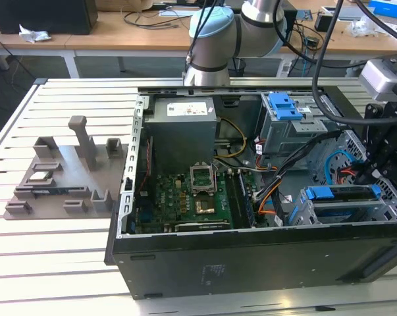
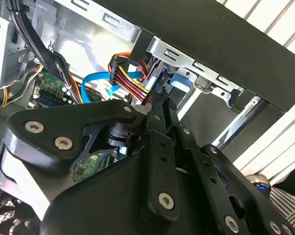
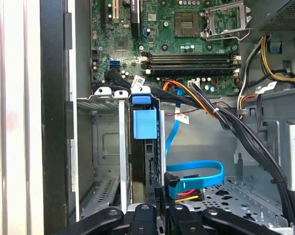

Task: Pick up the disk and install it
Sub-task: 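Insert the first disk wire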

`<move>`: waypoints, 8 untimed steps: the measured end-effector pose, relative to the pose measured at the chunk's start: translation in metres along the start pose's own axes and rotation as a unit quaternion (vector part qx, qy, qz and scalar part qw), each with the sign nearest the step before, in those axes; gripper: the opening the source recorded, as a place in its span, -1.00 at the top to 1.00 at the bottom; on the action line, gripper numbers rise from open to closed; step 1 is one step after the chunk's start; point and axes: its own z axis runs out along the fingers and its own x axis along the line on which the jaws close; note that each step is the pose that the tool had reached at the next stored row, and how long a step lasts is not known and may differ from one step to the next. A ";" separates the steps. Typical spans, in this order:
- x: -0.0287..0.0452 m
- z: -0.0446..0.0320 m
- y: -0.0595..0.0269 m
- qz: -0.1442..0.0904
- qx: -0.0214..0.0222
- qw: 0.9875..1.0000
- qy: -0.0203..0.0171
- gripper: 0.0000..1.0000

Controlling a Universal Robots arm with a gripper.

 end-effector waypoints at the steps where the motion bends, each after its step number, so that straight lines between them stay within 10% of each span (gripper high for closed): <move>1: 0.0003 0.0002 0.0002 0.000 0.000 1.000 0.000 0.66; 8: 0.0009 0.0075 0.0015 0.003 0.000 1.000 0.000 0.66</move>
